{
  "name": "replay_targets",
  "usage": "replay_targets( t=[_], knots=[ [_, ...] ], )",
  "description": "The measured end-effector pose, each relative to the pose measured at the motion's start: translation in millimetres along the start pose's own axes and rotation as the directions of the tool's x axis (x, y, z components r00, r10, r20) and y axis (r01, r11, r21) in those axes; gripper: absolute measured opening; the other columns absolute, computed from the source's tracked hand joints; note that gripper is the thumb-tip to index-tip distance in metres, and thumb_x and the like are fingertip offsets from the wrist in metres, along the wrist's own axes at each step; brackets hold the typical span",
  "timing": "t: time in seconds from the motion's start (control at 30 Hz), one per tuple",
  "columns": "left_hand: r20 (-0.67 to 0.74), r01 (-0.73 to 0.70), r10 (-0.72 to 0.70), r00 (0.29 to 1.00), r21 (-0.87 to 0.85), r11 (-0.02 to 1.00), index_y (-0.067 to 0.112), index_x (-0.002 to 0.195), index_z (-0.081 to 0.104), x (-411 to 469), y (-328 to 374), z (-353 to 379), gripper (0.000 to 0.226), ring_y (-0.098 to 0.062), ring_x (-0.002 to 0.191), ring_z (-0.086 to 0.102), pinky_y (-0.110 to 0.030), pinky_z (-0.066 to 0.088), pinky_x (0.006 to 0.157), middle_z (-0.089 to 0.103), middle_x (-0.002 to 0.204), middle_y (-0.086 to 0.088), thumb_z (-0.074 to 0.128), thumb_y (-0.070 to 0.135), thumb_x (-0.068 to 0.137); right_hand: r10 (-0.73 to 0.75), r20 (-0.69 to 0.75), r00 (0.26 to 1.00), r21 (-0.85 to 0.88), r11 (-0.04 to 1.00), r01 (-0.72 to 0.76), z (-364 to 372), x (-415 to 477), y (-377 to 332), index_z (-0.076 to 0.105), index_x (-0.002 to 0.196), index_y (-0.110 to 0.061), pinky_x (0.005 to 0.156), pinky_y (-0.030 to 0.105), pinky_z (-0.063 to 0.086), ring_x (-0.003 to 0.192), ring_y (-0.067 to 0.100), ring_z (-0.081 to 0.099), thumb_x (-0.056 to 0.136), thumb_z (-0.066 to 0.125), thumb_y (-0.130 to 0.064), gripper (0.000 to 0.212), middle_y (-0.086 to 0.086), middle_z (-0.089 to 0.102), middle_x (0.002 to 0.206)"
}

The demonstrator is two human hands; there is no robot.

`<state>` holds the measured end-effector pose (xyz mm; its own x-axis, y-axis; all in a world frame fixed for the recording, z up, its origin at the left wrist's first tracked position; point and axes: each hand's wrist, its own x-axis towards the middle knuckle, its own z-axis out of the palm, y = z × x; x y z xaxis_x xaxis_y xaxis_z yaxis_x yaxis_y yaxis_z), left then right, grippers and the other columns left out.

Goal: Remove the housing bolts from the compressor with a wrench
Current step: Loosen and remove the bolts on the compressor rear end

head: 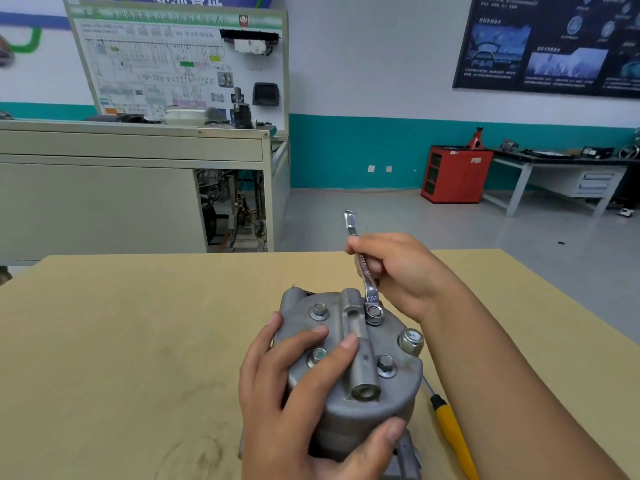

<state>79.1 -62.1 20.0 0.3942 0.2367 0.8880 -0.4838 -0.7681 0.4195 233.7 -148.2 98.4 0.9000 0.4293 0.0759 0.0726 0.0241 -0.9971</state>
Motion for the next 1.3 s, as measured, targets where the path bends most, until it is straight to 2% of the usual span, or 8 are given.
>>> replay_targets(
  t=[0.17, 0.23, 0.5, 0.77, 0.93, 1.03, 1.17, 1.3],
  knots=[
    [-0.011, 0.007, -0.007, 1.0, -0.017, 1.0, 0.032, 0.114, 0.058, 0.2, 0.2, 2.7, 0.052, -0.032, 0.13, 0.042, -0.033, 0.031, 0.111, 0.057, 0.117, 0.001, 0.052, 0.07, 0.079, 0.182, -0.166, 0.969, 0.715, 0.699, -0.009, -13.3, -9.9, 4.8, 0.042, 0.066, -0.014, 0.031, 0.014, 0.018, 0.031, 0.004, 0.022, 0.097, 0.043, -0.012, 0.031, -0.008, 0.028, 0.037],
    [-0.008, 0.001, -0.002, 1.0, -0.026, 1.0, 0.03, 0.114, 0.058, -0.6, -0.3, 2.8, 0.052, -0.033, 0.13, 0.042, -0.032, 0.031, 0.111, 0.056, 0.117, 0.0, 0.052, 0.068, 0.079, 0.199, -0.233, 0.952, 0.761, 0.647, 0.051, -20.7, -18.4, -4.3, 0.04, 0.067, -0.015, 0.03, 0.013, 0.017, 0.03, 0.002, 0.026, 0.097, 0.043, -0.013, 0.03, -0.008, 0.032, 0.039],
    [0.0, 0.029, -0.029, 1.0, -0.072, 0.997, 0.033, 0.117, 0.056, -3.8, 0.7, 0.9, 0.052, -0.03, 0.134, 0.038, -0.032, 0.029, 0.111, 0.051, 0.121, 0.01, 0.064, 0.057, 0.071, -0.298, -0.531, 0.793, 0.164, 0.882, 0.442, -5.0, -114.5, -2.9, 0.046, 0.066, -0.013, 0.034, 0.017, 0.033, 0.039, 0.016, 0.056, 0.089, 0.06, -0.007, 0.027, 0.007, 0.061, 0.051],
    [0.035, 0.083, -0.081, 0.996, -0.086, 0.993, 0.032, 0.118, 0.055, -4.8, 5.6, -1.5, 0.051, -0.029, 0.136, 0.035, -0.031, 0.028, 0.112, 0.052, 0.123, 0.003, 0.051, 0.067, 0.081, -0.656, -0.456, 0.601, -0.441, 0.753, 0.488, 28.1, -141.2, 19.1, 0.045, 0.06, -0.016, 0.045, 0.016, 0.043, 0.041, 0.007, 0.058, 0.082, 0.065, -0.039, 0.037, -0.002, 0.062, 0.052],
    [0.044, 0.088, -0.084, 0.995, -0.086, 0.992, 0.033, 0.119, 0.055, -5.1, 5.7, -2.7, 0.05, -0.029, 0.137, 0.034, -0.035, 0.03, 0.112, 0.053, 0.123, 0.006, 0.051, 0.066, 0.082, -0.808, -0.271, 0.524, -0.727, 0.528, 0.438, 37.6, -146.0, 23.5, 0.034, 0.063, -0.02, 0.044, 0.006, 0.029, 0.042, 0.003, 0.033, 0.087, 0.054, -0.03, 0.033, -0.008, 0.032, 0.048],
    [0.033, 0.09, -0.087, 0.996, -0.096, 0.991, 0.035, 0.119, 0.054, -5.2, 5.5, -2.4, 0.048, -0.026, 0.138, 0.033, -0.034, 0.029, 0.112, 0.05, 0.124, 0.011, 0.053, 0.065, 0.081, -0.756, -0.304, 0.58, -0.69, 0.595, 0.413, 40.1, -149.9, 26.2, 0.034, 0.063, -0.024, 0.045, 0.007, 0.027, 0.044, 0.003, 0.03, 0.085, 0.061, -0.028, 0.035, -0.006, 0.032, 0.048],
    [0.037, 0.092, -0.089, 0.995, -0.108, 0.99, 0.037, 0.117, 0.056, -5.4, 5.2, -2.2, 0.05, -0.023, 0.138, 0.032, -0.026, 0.025, 0.113, 0.049, 0.125, 0.013, 0.06, 0.063, 0.075, -0.335, -0.534, 0.777, -0.105, 0.937, 0.333, 9.2, -142.8, 20.6, 0.047, 0.056, -0.017, 0.036, 0.015, 0.026, 0.036, 0.007, 0.029, 0.074, 0.076, -0.014, 0.035, 0.002, 0.039, 0.04],
    [0.026, 0.059, -0.057, 0.998, -0.085, 0.995, 0.038, 0.116, 0.055, -5.9, 3.5, -1.1, 0.05, -0.025, 0.136, 0.034, -0.027, 0.026, 0.113, 0.049, 0.123, 0.014, 0.065, 0.055, 0.069, 0.019, -0.232, 0.972, 0.325, 0.944, 0.059, -37.8, -115.7, 20.5, 0.045, 0.049, -0.013, 0.032, 0.015, 0.021, 0.033, 0.006, 0.027, 0.067, 0.065, -0.016, 0.027, -0.001, 0.034, 0.041]
  ],
)
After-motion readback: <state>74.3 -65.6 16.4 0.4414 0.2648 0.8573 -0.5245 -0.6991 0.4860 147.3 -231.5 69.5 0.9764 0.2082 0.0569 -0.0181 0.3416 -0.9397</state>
